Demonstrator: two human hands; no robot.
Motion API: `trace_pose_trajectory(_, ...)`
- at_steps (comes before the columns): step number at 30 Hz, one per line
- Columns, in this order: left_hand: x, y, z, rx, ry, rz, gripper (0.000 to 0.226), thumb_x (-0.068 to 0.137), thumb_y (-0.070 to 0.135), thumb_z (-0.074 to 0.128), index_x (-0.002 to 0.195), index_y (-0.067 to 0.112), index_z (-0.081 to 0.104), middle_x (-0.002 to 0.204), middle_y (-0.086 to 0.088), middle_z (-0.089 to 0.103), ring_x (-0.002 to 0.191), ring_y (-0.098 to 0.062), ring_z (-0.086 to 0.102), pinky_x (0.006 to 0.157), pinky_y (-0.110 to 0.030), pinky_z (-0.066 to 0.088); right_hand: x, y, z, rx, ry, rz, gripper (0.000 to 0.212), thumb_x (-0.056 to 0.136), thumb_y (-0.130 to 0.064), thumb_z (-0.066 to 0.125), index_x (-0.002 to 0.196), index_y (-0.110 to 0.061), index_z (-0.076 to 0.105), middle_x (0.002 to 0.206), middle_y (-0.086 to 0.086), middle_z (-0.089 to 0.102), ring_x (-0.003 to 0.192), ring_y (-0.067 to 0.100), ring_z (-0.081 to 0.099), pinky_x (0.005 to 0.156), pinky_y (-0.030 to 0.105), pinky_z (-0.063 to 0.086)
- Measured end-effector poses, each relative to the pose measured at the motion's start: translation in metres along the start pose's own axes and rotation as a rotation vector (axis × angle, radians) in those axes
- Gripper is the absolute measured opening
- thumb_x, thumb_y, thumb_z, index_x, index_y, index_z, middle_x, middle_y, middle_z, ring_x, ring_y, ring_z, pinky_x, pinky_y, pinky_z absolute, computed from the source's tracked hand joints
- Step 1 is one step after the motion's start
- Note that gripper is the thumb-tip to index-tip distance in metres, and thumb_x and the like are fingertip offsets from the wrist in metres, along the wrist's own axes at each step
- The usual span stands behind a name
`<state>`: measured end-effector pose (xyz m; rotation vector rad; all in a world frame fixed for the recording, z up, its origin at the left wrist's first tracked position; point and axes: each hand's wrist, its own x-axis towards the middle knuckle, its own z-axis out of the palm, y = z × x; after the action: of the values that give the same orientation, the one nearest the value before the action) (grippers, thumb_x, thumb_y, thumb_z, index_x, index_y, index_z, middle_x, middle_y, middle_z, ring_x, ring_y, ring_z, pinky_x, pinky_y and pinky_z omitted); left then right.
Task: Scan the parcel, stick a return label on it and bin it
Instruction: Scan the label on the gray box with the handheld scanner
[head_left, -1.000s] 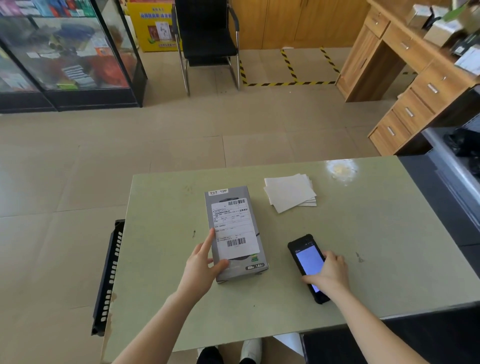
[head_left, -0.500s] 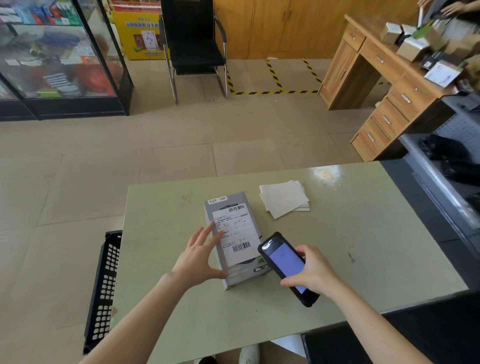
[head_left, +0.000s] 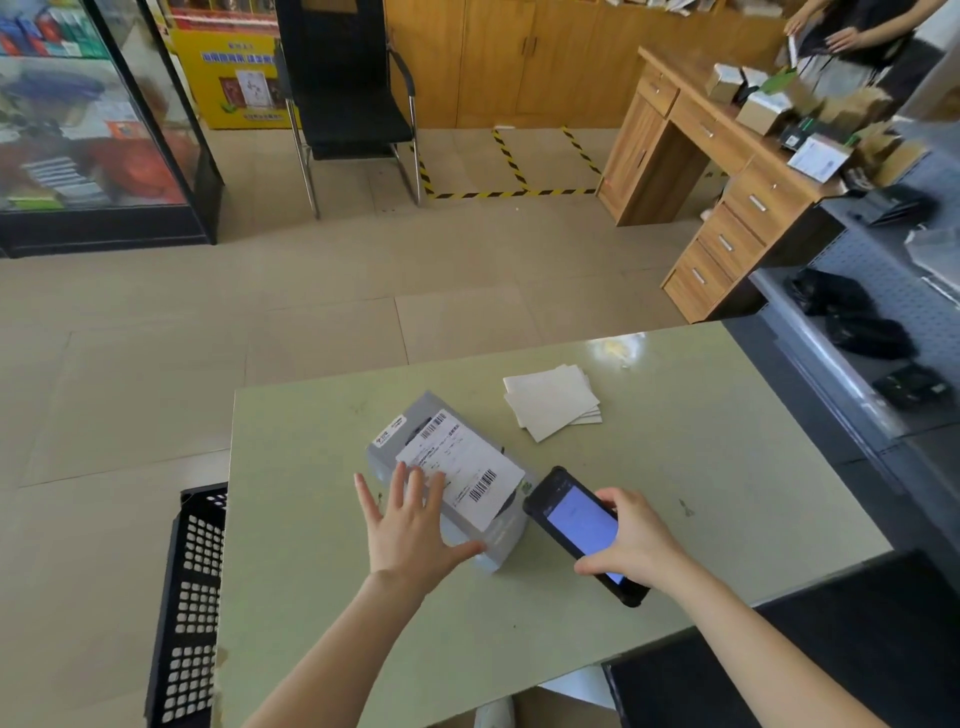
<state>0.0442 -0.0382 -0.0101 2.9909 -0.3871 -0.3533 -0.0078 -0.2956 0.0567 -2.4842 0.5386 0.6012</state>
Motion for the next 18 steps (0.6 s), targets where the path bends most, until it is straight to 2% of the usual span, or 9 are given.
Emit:
trace_pose_trajectory(3, -0.011, -0.013, 0.005, -0.016, 0.171, 0.132, 0.076, 0.060, 0.073, 0.065, 0.118, 0.024, 0.058, 0.112, -0.002, 0.059, 0.119, -0.028, 0.053, 0.111, -0.070, 0.005, -0.001, 0.000, -0.001, 0.005, 0.000, -0.001, 0.091, 0.047, -0.038, 0.083, 0.127, -0.022, 0.042, 0.123, -0.003, 0.044, 0.107, 0.017, 0.051, 0.094, 0.038, 0.048)
trace_pose_trajectory(5, -0.007, -0.028, 0.002, -0.021, 0.262, 0.190, 0.062, 0.057, 0.059, 0.077, 0.106, 0.024, 0.064, 0.098, 0.000, 0.061, 0.101, -0.028, 0.061, 0.111, -0.066, 0.015, -0.001, 0.000, -0.001, 0.004, -0.005, -0.008, 0.091, 0.048, -0.037, 0.083, 0.127, -0.022, 0.042, 0.123, -0.003, 0.044, 0.107, 0.017, 0.051, 0.095, 0.037, 0.047)
trace_pose_trajectory(7, 0.007, -0.045, -0.007, -0.056, 0.203, 0.228, 0.061, 0.061, 0.050, 0.080, 0.113, 0.025, 0.060, 0.104, -0.001, 0.059, 0.108, -0.028, 0.057, 0.114, -0.057, 0.011, -0.001, 0.000, 0.002, 0.004, -0.022, -0.007, 0.093, 0.049, -0.037, 0.084, 0.130, -0.021, 0.040, 0.126, -0.003, 0.042, 0.111, 0.017, 0.049, 0.096, 0.037, 0.046)
trace_pose_trajectory(9, 0.025, -0.060, -0.015, -0.077, 0.103, 0.218, 0.077, 0.062, 0.046, 0.081, 0.130, 0.027, 0.049, 0.128, -0.005, 0.049, 0.128, -0.030, 0.041, 0.116, -0.055, 0.013, -0.001, -0.002, 0.006, 0.000, -0.034, -0.010, 0.095, 0.051, -0.036, 0.084, 0.133, -0.021, 0.039, 0.128, -0.005, 0.041, 0.114, 0.017, 0.049, 0.097, 0.036, 0.046)
trace_pose_trajectory(12, 0.045, -0.074, -0.020, -0.203, -0.028, 0.111, 0.104, 0.062, 0.042, 0.084, 0.146, 0.038, 0.022, 0.157, -0.012, 0.011, 0.145, -0.033, 0.009, 0.115, -0.054, 0.021, -0.002, -0.004, 0.011, -0.005, -0.035, -0.027, 0.095, 0.051, -0.035, 0.084, 0.133, -0.021, 0.039, 0.127, -0.007, 0.040, 0.113, 0.016, 0.049, 0.096, 0.035, 0.045)
trace_pose_trajectory(13, 0.050, -0.077, -0.020, -0.268, -0.093, 0.075, 0.107, 0.063, 0.039, 0.084, 0.146, 0.044, 0.016, 0.159, -0.012, 0.003, 0.145, -0.035, 0.010, 0.113, -0.052, 0.027, -0.002, -0.004, 0.013, -0.002, -0.039, -0.030, 0.095, 0.051, -0.035, 0.084, 0.133, -0.021, 0.039, 0.126, -0.007, 0.040, 0.112, 0.016, 0.049, 0.096, 0.035, 0.046)
trace_pose_trajectory(14, 0.053, -0.080, -0.020, -0.321, -0.155, 0.051, 0.107, 0.065, 0.037, 0.084, 0.145, 0.048, 0.014, 0.160, -0.012, 0.002, 0.143, -0.036, 0.020, 0.109, -0.050, 0.035, -0.002, -0.005, 0.015, 0.001, -0.044, -0.031, 0.094, 0.051, -0.035, 0.084, 0.133, -0.021, 0.039, 0.126, -0.007, 0.040, 0.112, 0.015, 0.049, 0.096, 0.035, 0.046)
trace_pose_trajectory(16, 0.056, -0.081, -0.016, -0.381, -0.211, 0.052, 0.102, 0.068, 0.035, 0.082, 0.143, 0.052, 0.015, 0.156, -0.010, 0.018, 0.129, -0.035, 0.044, 0.096, -0.043, 0.047, -0.002, -0.005, 0.018, 0.005, -0.052, -0.026, 0.094, 0.051, -0.035, 0.084, 0.132, -0.021, 0.040, 0.126, -0.007, 0.040, 0.112, 0.015, 0.049, 0.095, 0.034, 0.046)
trace_pose_trajectory(18, 0.055, -0.081, -0.012, -0.406, -0.181, 0.080, 0.095, 0.071, 0.038, 0.079, 0.143, 0.051, 0.019, 0.140, -0.006, 0.040, 0.111, -0.031, 0.055, 0.089, -0.039, 0.050, -0.003, -0.005, 0.021, 0.008, -0.055, -0.021, 0.093, 0.051, -0.035, 0.084, 0.132, -0.022, 0.040, 0.126, -0.007, 0.040, 0.112, 0.014, 0.049, 0.095, 0.034, 0.047)
